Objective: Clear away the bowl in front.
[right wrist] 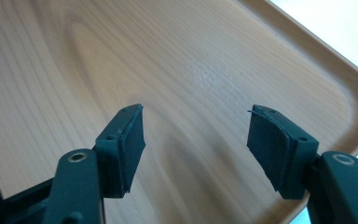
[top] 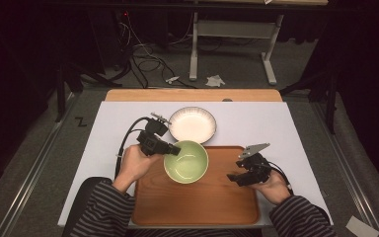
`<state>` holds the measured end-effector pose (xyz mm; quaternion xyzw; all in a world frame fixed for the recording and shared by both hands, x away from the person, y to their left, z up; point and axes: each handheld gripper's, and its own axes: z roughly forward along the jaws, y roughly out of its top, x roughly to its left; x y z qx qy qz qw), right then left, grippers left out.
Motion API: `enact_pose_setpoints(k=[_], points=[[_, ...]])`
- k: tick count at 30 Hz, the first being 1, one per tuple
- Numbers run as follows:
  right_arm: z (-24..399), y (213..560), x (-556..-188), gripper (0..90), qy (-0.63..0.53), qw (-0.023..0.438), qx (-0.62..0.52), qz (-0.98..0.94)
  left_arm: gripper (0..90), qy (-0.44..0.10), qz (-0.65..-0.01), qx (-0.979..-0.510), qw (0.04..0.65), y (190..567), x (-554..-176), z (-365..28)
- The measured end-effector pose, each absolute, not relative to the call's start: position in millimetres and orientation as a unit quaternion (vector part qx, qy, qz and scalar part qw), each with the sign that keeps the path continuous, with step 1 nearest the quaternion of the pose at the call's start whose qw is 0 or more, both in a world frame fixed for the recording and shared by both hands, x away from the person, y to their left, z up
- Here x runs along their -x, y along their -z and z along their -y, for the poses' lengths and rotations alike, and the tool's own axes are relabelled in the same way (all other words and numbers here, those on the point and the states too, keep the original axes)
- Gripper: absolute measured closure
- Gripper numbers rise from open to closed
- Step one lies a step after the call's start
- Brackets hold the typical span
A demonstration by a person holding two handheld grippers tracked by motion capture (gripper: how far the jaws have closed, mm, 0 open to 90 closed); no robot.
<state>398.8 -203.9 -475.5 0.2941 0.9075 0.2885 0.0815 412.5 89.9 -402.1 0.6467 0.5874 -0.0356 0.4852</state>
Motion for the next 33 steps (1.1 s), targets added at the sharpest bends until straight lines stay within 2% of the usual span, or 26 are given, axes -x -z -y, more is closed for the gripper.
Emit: enact_pose_setpoints(k=[33], points=[[205, 475, -399, 37.9, -0.29, 0.081, -0.295, -0.907, 83.4, 0.026, -0.608, -0.654, 0.449, 451, -423, -74]])
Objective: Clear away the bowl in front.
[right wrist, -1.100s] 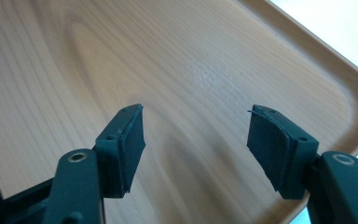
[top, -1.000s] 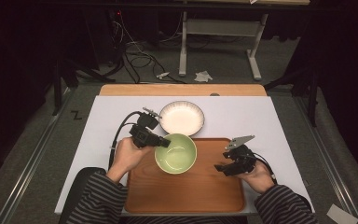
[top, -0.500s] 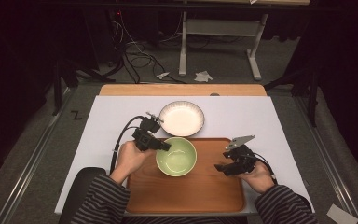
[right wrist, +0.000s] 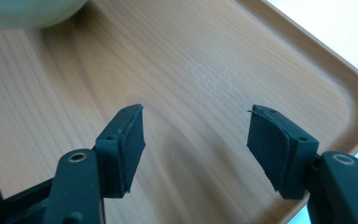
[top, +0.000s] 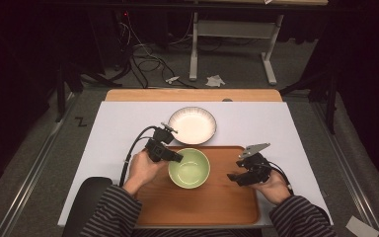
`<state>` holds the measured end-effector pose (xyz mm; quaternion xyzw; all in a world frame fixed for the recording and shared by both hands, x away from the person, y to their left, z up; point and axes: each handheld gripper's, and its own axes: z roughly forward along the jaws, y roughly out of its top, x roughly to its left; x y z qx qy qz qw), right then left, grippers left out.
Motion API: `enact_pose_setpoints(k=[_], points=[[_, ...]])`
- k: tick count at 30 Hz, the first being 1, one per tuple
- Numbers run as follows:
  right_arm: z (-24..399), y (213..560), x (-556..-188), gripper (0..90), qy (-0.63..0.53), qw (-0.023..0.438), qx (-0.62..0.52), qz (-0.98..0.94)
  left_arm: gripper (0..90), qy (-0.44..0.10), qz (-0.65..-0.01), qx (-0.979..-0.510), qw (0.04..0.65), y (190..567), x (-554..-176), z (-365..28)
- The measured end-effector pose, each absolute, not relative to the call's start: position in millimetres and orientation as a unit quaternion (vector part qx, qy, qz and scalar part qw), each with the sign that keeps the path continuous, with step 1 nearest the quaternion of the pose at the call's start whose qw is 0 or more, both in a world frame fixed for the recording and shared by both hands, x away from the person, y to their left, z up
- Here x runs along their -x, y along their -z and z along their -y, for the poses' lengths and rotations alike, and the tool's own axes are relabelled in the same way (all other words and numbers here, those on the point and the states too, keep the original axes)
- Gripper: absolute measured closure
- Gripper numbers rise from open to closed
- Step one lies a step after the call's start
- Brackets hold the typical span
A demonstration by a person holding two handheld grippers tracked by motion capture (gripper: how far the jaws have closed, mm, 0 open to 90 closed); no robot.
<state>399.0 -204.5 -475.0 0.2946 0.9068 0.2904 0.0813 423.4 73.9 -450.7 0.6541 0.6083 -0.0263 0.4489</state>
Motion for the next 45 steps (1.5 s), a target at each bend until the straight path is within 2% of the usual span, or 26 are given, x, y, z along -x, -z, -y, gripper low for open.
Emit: enact_pose_setpoints(k=[28, 45], points=[[204, 475, -399, 37.9, -0.291, 0.081, -0.294, -0.907, 83.2, 0.037, -0.615, -0.663, 0.425, 474, -432, -58], [204, 476, -399, 37.8, -0.291, 0.08, -0.292, -0.908, 82.4, 0.056, -0.624, -0.649, 0.432, 479, -436, -53]])
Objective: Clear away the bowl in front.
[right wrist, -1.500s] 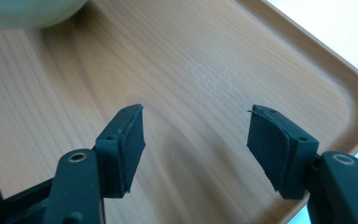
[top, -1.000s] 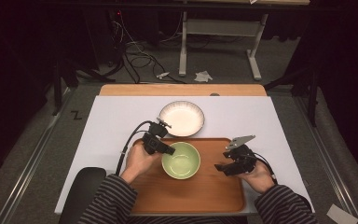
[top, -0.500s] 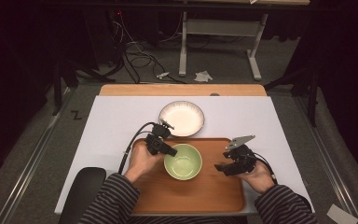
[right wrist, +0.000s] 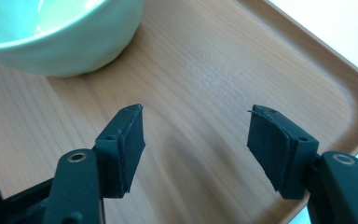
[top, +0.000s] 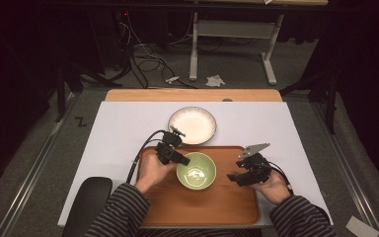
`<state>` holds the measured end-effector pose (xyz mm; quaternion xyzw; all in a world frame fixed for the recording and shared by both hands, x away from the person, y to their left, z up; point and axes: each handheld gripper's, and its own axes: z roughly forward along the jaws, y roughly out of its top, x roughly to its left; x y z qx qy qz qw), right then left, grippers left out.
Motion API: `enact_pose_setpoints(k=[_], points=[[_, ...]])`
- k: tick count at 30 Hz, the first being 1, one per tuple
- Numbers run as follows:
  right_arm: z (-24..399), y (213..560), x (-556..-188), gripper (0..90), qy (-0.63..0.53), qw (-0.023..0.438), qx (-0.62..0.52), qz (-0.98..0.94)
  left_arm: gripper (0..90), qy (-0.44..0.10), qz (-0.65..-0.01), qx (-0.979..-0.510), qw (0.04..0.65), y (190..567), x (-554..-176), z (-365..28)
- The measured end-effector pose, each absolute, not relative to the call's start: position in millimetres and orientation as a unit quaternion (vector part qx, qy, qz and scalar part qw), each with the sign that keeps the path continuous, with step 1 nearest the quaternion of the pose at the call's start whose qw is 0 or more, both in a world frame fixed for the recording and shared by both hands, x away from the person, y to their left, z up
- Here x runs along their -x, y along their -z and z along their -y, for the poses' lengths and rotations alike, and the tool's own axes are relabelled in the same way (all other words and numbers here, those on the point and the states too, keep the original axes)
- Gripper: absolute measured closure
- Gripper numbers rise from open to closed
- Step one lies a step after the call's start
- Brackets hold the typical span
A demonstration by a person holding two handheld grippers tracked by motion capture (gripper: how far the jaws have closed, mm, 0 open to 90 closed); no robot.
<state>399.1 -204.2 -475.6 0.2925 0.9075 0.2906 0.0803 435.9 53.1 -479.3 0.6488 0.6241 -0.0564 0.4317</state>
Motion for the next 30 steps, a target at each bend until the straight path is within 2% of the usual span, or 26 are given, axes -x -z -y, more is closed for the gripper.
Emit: enact_pose_setpoints(k=[3, 4, 6, 8, 14, 17, 20, 22, 24, 27, 30], points=[[205, 475, -399, 37.9, -0.291, 0.081, -0.295, -0.906, 82.4, 0.054, -0.624, -0.646, 0.436, 480, -435, -52], [205, 475, -399, 37.9, -0.292, 0.081, -0.296, -0.906, 82.4, 0.058, -0.607, -0.665, 0.432, 480, -435, -55], [205, 475, -399, 37.8, -0.292, 0.081, -0.294, -0.907, 82.2, 0.053, -0.627, -0.641, 0.441, 480, -434, -53], [204, 475, -399, 37.9, -0.291, 0.081, -0.292, -0.907, 82.0, 0.057, -0.614, -0.651, 0.443, 481, -434, -55], [204, 475, -399, 37.8, -0.29, 0.081, -0.293, -0.907, 81.3, 0.053, -0.615, -0.634, 0.466, 481, -433, -52], [204, 476, -399, 37.8, -0.288, 0.081, -0.294, -0.908, 76.8, 0.051, -0.619, -0.631, 0.465, 480, -432, -51], [204, 476, -399, 37.8, -0.289, 0.081, -0.293, -0.908, 72.8, 0.048, -0.609, -0.647, 0.456, 478, -429, -53], [204, 475, -399, 37.8, -0.29, 0.081, -0.293, -0.907, 63.9, 0.02, -0.622, -0.621, 0.476, 477, -428, -45], [204, 475, -398, 37.8, -0.29, 0.08, -0.294, -0.907, 60.0, 0.017, -0.618, -0.625, 0.477, 475, -425, -45], [204, 476, -399, 37.8, -0.288, 0.08, -0.293, -0.908, 55.9, 0.01, -0.597, -0.653, 0.466, 472, -423, -50], [204, 475, -399, 37.8, -0.29, 0.081, -0.294, -0.907, 53.2, 0.007, -0.6, -0.642, 0.477, 467, -420, -50]])
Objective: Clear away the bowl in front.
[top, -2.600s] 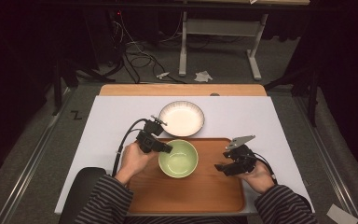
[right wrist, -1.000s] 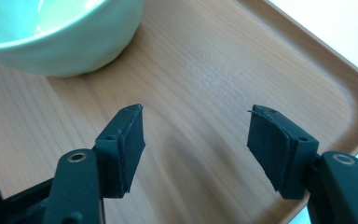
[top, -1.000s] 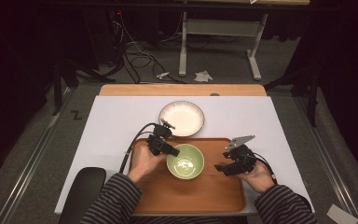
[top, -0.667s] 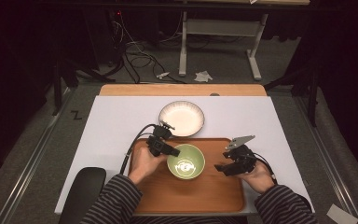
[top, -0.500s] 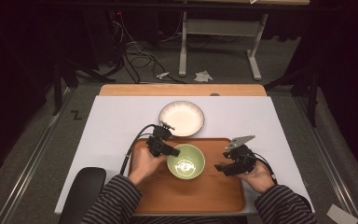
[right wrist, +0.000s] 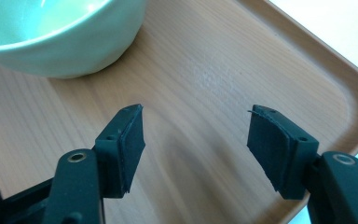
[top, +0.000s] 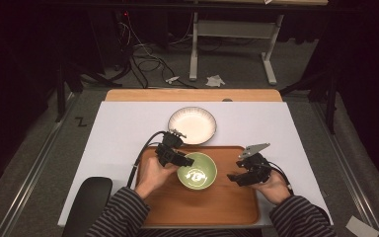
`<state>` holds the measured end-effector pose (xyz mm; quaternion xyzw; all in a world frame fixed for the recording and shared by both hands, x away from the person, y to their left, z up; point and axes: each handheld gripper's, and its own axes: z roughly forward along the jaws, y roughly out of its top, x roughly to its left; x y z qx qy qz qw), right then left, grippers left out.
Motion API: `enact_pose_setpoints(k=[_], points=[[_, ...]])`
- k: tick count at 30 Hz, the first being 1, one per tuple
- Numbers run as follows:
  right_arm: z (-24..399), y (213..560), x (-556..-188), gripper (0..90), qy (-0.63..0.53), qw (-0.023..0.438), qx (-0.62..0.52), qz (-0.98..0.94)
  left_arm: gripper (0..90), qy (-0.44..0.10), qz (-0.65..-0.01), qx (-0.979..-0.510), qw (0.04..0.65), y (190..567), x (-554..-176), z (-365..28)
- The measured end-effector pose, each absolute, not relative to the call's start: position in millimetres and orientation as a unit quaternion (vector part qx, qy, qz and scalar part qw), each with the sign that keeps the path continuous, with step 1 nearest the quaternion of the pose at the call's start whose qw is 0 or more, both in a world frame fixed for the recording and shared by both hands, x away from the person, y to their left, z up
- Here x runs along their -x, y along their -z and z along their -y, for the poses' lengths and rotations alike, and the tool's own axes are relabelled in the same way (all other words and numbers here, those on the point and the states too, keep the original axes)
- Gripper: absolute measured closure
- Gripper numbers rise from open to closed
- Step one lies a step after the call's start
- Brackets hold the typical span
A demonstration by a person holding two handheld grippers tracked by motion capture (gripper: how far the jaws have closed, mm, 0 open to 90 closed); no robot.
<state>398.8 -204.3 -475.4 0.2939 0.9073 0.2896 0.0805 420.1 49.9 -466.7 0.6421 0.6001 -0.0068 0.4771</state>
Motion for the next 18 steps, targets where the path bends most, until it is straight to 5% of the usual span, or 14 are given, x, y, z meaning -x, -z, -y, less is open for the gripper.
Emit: enact_pose_setpoints(k=[18], points=[[203, 476, -398, 37.8, -0.287, 0.082, -0.292, -0.909, 49.5, -0.007, -0.589, -0.621, 0.517, 444, -409, -66]])
